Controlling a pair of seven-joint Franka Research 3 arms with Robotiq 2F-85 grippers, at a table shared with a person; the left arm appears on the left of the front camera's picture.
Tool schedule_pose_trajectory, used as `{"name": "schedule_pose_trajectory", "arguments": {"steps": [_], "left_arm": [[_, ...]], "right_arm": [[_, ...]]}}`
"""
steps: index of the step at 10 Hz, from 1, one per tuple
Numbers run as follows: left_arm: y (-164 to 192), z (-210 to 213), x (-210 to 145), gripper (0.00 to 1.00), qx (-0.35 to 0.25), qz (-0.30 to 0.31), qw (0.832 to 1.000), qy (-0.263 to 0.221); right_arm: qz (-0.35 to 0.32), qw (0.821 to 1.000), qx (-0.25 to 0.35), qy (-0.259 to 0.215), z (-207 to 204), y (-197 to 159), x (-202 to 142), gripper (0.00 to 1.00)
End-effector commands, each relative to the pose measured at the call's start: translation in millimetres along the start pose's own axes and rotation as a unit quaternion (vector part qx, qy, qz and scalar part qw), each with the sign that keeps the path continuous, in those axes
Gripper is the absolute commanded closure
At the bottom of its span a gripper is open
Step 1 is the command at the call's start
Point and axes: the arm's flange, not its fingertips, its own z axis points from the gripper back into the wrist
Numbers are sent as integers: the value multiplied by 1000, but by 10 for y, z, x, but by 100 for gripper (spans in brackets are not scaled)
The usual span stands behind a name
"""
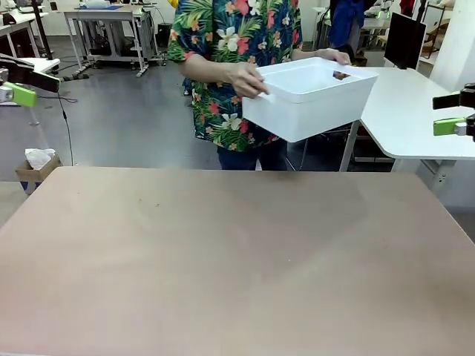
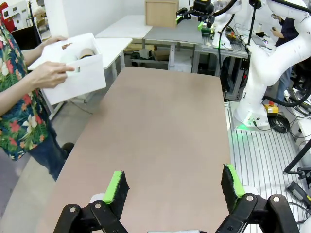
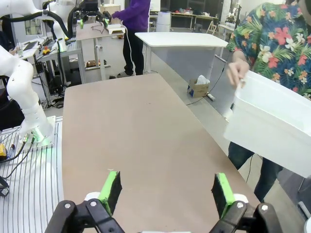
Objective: Stack the cups and store them in the basket.
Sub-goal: Place the stack of Reusable plastic cups into the Pantry Basket.
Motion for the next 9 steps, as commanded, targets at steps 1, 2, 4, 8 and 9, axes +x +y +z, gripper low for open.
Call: {"name": "schedule_pose_trajectory", "arguments": {"steps": [1, 2, 4, 8, 9], "left_arm": [[12, 3, 50, 0, -1, 2, 1000, -12], [12, 3, 50, 0, -1, 2, 1000, -12], [12, 3, 50, 0, -1, 2, 1000, -12], [12, 3, 50, 0, -1, 2, 1000, -12], [12, 3, 50, 0, -1, 2, 1000, -12]], "right_arm": [[9, 1000, -2, -15, -23, -18, 7, 0], [9, 1000, -2, -15, -23, -18, 7, 0], [9, 1000, -2, -15, -23, -18, 7, 0], [9, 1000, -2, -15, -23, -18, 7, 0], [9, 1000, -2, -15, -23, -18, 7, 0]]}}
